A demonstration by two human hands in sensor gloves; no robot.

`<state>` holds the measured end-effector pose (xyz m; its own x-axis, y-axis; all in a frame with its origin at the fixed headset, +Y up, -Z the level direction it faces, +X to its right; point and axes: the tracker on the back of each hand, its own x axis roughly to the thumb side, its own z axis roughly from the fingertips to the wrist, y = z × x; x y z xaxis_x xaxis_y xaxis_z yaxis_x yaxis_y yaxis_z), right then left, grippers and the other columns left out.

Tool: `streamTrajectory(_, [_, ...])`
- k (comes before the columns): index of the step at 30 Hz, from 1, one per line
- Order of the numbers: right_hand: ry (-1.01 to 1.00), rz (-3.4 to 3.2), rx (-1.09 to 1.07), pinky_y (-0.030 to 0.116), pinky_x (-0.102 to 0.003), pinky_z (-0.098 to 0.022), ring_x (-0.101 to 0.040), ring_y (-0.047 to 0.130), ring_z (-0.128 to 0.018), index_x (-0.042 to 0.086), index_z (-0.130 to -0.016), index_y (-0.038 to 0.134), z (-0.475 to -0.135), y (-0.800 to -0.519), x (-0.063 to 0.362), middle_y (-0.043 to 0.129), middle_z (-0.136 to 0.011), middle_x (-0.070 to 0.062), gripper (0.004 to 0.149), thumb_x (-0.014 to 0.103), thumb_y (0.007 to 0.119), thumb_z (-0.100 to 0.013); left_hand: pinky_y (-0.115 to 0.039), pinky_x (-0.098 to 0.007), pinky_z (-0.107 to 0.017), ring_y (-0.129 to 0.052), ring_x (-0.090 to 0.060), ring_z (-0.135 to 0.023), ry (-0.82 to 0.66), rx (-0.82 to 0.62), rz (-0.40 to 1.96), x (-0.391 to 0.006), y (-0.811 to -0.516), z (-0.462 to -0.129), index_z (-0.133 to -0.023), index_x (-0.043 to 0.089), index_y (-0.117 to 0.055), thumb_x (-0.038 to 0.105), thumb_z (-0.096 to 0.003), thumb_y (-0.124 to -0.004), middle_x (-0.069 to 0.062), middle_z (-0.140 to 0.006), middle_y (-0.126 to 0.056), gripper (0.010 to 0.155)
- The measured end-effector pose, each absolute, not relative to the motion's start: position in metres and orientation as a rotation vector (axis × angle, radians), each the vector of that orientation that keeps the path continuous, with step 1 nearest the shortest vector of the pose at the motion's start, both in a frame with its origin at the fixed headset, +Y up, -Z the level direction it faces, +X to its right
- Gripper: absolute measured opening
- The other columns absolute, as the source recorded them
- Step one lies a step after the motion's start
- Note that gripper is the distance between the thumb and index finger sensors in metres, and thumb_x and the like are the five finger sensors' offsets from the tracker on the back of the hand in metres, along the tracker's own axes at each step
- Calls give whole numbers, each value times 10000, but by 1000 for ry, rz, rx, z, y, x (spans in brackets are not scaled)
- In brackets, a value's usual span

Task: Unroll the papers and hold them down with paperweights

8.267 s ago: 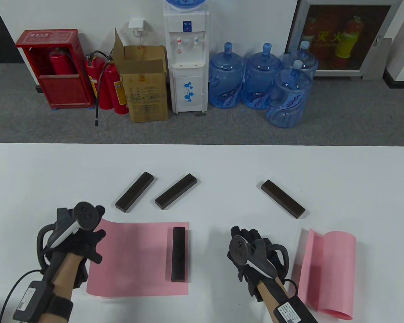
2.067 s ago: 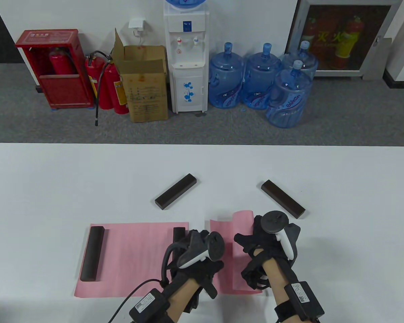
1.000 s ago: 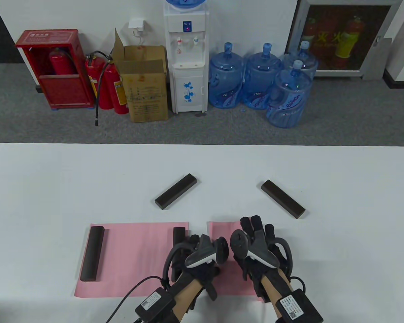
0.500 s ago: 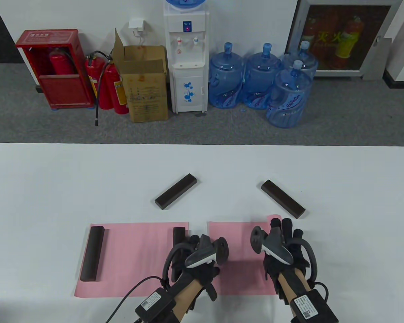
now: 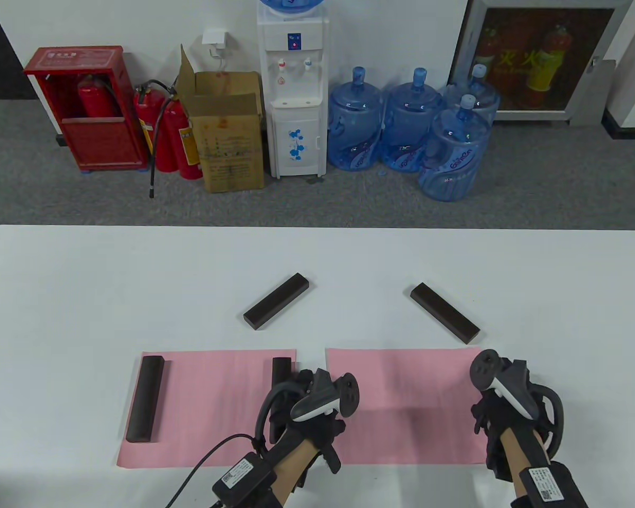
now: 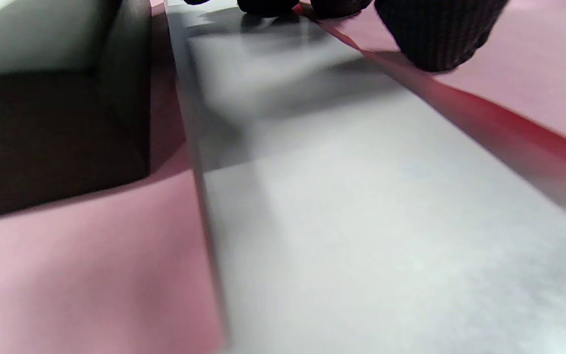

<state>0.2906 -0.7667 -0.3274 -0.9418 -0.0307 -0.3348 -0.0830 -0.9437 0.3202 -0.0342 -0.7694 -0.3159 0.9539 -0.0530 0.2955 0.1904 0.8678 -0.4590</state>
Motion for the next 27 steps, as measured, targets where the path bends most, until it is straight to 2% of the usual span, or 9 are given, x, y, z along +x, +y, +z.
streamTrajectory(11, [518, 2860, -479, 387, -636, -754, -410, 324, -1067, 313, -1008, 641, -324, -773, 309, 302, -1132, -74, 652, 369, 878, -403, -303, -642, -811, -295, -442, -1154, -260, -547, -178, -28, -766, -318, -1120, 372, -364, 536, -502, -706, -25, -1252, -342, 725])
streamTrajectory(15, [509, 2835, -461, 394, -635, -750, -416, 338, -1061, 317, -1010, 634, -323, -775, 312, 315, -1129, -82, 652, 371, 873, -406, -329, -637, -808, -334, -448, -1146, -258, -598, -100, -32, -750, -334, -1128, 368, -451, 553, -494, -700, -69, -1251, -417, 706])
streamTrajectory(18, [508, 2838, -455, 397, -634, -750, -414, 342, -1061, 316, -1012, 631, -322, -775, 312, 320, -1129, -83, 653, 372, 869, -407, -310, -641, -807, -340, -461, -1139, -207, -609, 44, -43, -724, -359, -1127, 348, -504, 560, -500, -678, -110, -1238, -475, 685])
streamTrajectory(22, [504, 2830, -447, 400, -633, -750, -416, 353, -1059, 310, -1013, 629, -322, -774, 312, 327, -1128, -86, 655, 369, 870, -407, -354, -643, -800, -395, -458, -1134, -82, -454, 73, -63, -687, -405, -1128, 373, -477, 571, -501, -663, -103, -1235, -500, 683])
streamTrajectory(25, [503, 2827, -442, 405, -633, -749, -417, 363, -1057, 310, -1013, 629, -321, -774, 312, 334, -1127, -86, 654, 371, 868, -407, -398, -642, -791, -442, -448, -1129, 3, -363, 21, -75, -682, -436, -1128, 390, -428, 558, -500, -665, -93, -1235, -498, 691])
streamTrajectory(27, [501, 2822, -439, 409, -632, -747, -417, 366, -1057, 312, -1012, 628, -321, -775, 313, 333, -1126, -86, 652, 370, 868, -408, -423, -642, -785, -476, -440, -1125, 61, -349, -40, -84, -692, -461, -1128, 400, -359, 550, -499, -671, -79, -1236, -495, 719])
